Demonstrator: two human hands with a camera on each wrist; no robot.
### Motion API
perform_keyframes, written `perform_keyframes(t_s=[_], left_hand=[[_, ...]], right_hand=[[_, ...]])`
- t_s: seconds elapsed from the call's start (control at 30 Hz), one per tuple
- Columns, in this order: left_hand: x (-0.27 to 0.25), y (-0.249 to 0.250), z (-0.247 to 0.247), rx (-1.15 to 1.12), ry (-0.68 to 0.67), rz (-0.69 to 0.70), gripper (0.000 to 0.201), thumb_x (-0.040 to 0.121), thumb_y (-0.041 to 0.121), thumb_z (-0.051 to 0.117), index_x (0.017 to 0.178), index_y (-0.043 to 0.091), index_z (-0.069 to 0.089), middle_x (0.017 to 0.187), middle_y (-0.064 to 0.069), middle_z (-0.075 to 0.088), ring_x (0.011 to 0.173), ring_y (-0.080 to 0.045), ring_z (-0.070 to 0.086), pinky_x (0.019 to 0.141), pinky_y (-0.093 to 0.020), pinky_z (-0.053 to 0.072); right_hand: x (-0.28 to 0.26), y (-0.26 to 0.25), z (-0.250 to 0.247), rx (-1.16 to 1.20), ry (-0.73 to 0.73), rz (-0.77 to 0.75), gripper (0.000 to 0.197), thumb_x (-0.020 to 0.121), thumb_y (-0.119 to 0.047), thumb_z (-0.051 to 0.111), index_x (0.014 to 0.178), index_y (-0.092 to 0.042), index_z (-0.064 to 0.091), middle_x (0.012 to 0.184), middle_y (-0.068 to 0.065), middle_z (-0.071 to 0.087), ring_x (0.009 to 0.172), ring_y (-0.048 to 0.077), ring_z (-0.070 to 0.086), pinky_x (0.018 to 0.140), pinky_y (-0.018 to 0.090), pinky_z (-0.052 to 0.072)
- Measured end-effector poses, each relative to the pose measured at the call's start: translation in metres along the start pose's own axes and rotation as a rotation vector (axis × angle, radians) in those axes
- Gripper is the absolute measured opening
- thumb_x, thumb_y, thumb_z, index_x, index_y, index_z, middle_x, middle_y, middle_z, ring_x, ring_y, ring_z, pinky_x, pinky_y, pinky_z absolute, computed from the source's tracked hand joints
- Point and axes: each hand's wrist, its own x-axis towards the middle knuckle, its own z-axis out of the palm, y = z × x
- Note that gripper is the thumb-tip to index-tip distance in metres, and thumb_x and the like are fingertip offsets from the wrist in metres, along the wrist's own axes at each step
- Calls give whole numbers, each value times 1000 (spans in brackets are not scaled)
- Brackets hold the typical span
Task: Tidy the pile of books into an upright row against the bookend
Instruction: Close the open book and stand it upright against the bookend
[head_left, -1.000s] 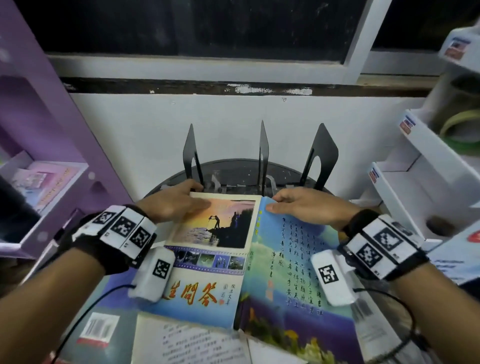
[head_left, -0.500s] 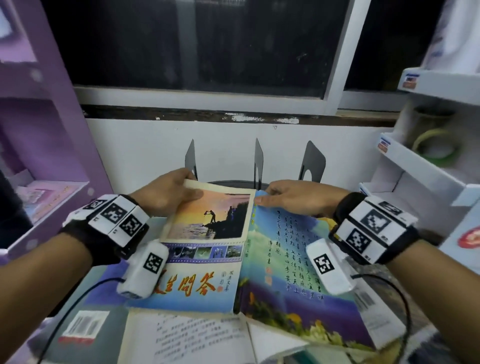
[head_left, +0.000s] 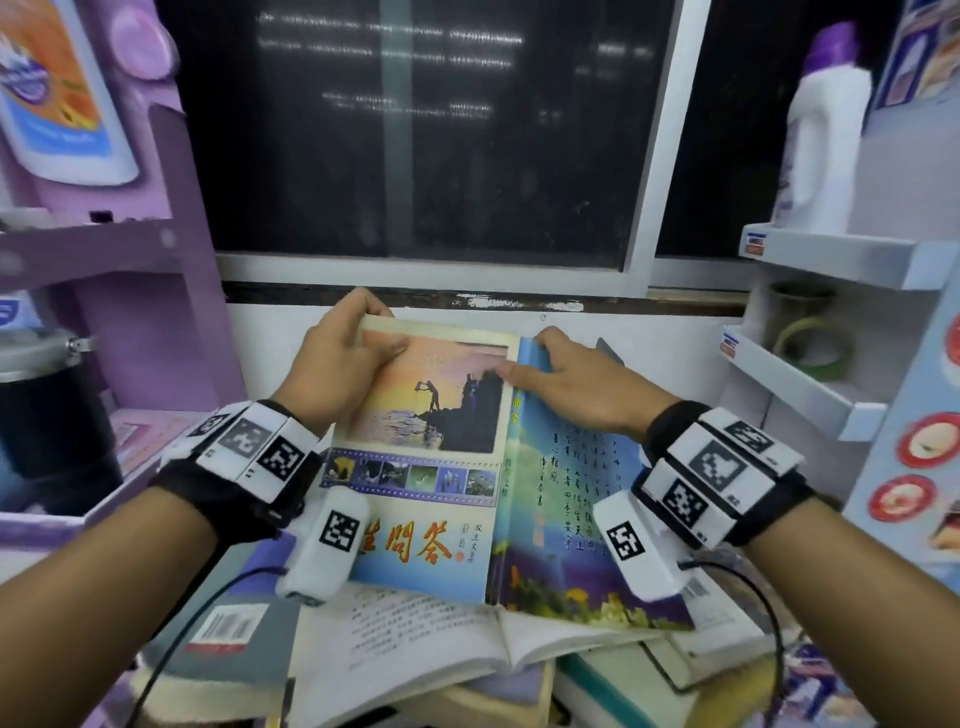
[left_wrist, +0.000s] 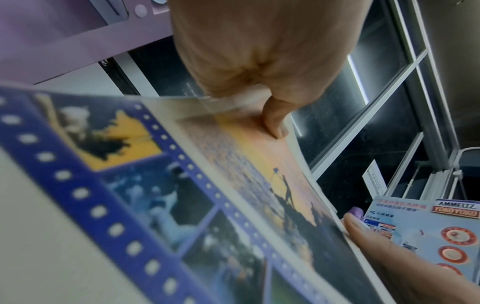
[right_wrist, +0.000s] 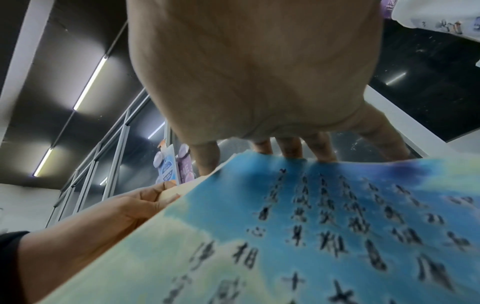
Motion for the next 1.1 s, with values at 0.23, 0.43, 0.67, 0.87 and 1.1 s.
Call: perform_keyframes(t_s=[0.23,0.43,0.67,0.87,1.1], left_hand=[[-11,34,-7,-96,167,165,24,87,23,65,78,36,47,82,7,58,76,-18,57,69,-48,52],[-15,50,-5,-186,161,265,23,90,17,63,84,33,48,88,5,59,82,-18,62,69,-43,54],[-20,46,6,-312,100,224,21,92,10,61,89,25,46,95,-6,57,84,-18,62,65,-33,55],[-19,42,22,-355,55,139,25,93,9,58,100,26,42,108,-10,54,84,-19,63,64,-29,57],[-17,41,38,-300,-67,32,32,99,25,48,126,28,30,110,-8,63,94,-27,69,84,-45,57]], right_hand=[[-9,-22,-7,177,249,-110,54,88,-65,48,121,-22,41,124,1,52,117,29,48,96,46,43],[-16,-36,-5,350,368,-152,53,85,-59,59,116,-26,32,114,6,59,97,21,61,76,32,50],[-25,-34,7,423,504,-240,48,88,-41,66,122,-26,36,98,-3,66,87,11,65,71,23,55],[-35,-30,22,455,555,-312,39,92,-32,64,122,-32,39,94,-3,67,81,11,68,65,33,60],[-36,-27,26,540,606,-379,37,91,-21,65,120,-30,44,86,-25,60,82,-8,65,64,23,59]])
